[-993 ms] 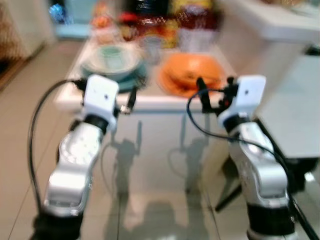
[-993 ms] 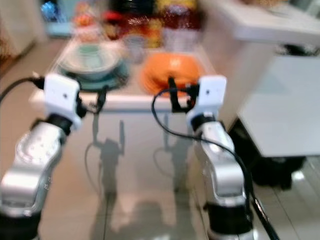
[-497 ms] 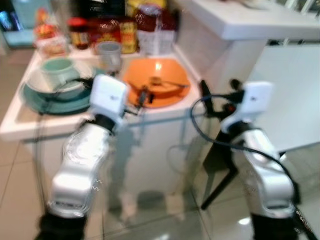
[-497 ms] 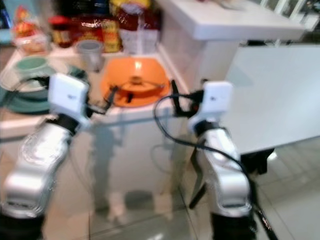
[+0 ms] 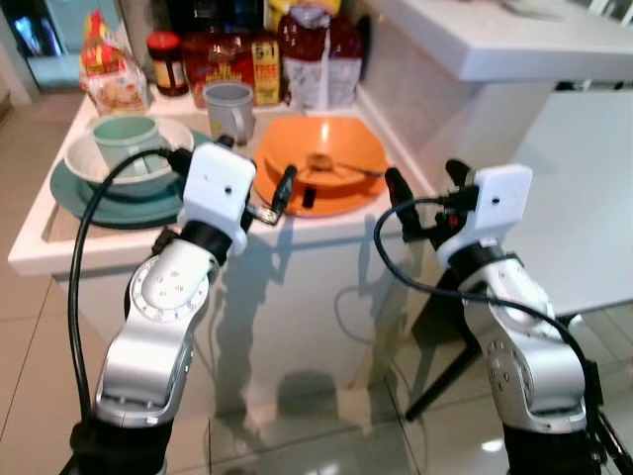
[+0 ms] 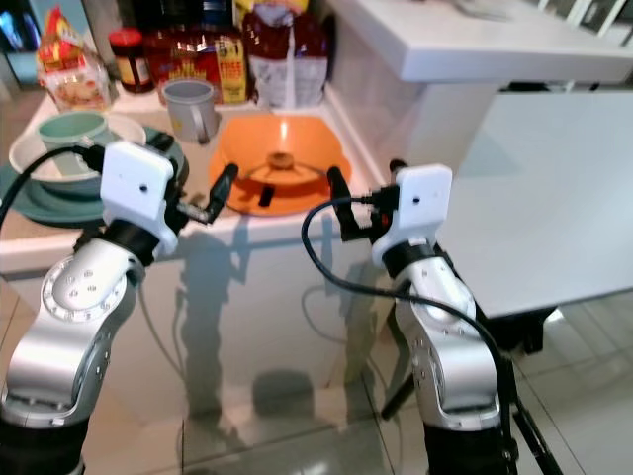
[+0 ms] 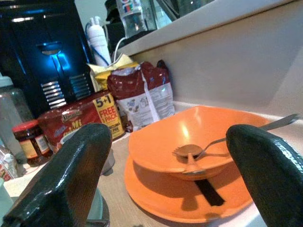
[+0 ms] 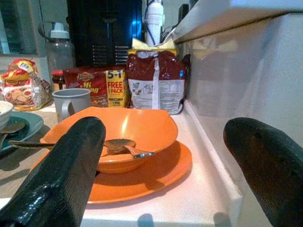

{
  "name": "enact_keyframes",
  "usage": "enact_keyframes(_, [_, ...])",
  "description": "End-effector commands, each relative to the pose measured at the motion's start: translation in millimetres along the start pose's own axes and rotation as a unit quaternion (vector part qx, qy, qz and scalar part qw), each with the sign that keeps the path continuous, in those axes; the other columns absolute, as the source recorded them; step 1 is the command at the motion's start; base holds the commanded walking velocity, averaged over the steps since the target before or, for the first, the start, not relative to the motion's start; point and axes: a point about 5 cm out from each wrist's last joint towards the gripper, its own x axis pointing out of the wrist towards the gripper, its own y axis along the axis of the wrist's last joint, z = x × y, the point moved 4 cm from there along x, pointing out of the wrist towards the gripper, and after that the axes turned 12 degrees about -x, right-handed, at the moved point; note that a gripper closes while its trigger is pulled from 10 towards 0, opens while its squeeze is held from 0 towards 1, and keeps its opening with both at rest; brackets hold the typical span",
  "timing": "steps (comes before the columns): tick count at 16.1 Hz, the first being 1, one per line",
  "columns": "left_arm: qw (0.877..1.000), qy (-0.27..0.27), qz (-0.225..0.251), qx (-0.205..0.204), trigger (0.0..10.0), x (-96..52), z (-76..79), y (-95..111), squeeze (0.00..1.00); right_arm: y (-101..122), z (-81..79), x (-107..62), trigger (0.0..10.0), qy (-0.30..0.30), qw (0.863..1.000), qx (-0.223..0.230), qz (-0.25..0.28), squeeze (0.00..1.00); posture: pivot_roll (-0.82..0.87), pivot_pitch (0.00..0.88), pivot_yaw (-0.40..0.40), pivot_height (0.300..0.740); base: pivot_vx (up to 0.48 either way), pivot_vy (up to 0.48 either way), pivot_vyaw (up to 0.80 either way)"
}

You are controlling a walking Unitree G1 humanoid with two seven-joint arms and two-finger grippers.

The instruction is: Setting the table

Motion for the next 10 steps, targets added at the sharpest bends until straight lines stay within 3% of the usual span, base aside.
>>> enact_keyframes(1, [1.000, -0.012, 0.001, -0.005, 10.0, -0.3, 5.2, 0.6, 0.00, -2.7, 4.3, -2.0, 10.0, -0.007, 1.000, 0.003, -0.006, 0.00, 0.05, 0.000, -0.052, 0.740, 0.000, 0.000, 0.00])
enact_keyframes(2, [1.000, -0.014, 0.000, -0.005, 10.0, -0.4, 6.5, 0.3, 0.00, -4.9, 3.4, -1.0, 10.0, -0.005, 1.000, 0.007, -0.008, 0.02, 0.05, 0.000, -0.053, 0.740, 0.000, 0.000, 0.00])
enact_keyframes(3, [1.000, -0.017, 0.000, -0.005, 10.0, -0.4, 7.8, 0.2, 0.00, -8.7, 3.3, 0.8, 10.0, -0.005, 1.000, 0.006, -0.015, 0.94, 0.05, 0.000, -0.053, 0.740, 0.000, 0.000, 0.00])
enact_keyframes(4, [1.000, -0.023, -0.002, -0.007, 10.0, -0.7, 9.4, -0.5, 0.00, -12.1, 3.0, 5.4, 10.0, -0.005, 1.000, 0.009, -0.018, 1.00, 0.05, 0.000, -0.053, 0.740, 0.000, 0.000, 0.00])
enact_keyframes(8, [0.995, -0.086, -0.041, -0.010, 10.0, -6.6, 25.8, -12.6, 0.00, -26.9, -0.1, 31.7, 10.0, 0.019, 0.999, 0.010, -0.033, 1.00, 0.06, 0.000, -0.051, 0.740, 0.000, 0.000, 0.00])
enact_keyframes(10, [0.993, -0.101, -0.054, -0.012, 10.0, -10.2, 27.4, -16.8, 0.00, -28.9, -7.9, 43.7, 10.0, 0.056, 0.998, 0.016, -0.033, 0.00, 0.06, 0.000, -0.049, 0.740, 0.000, 0.000, 0.00])
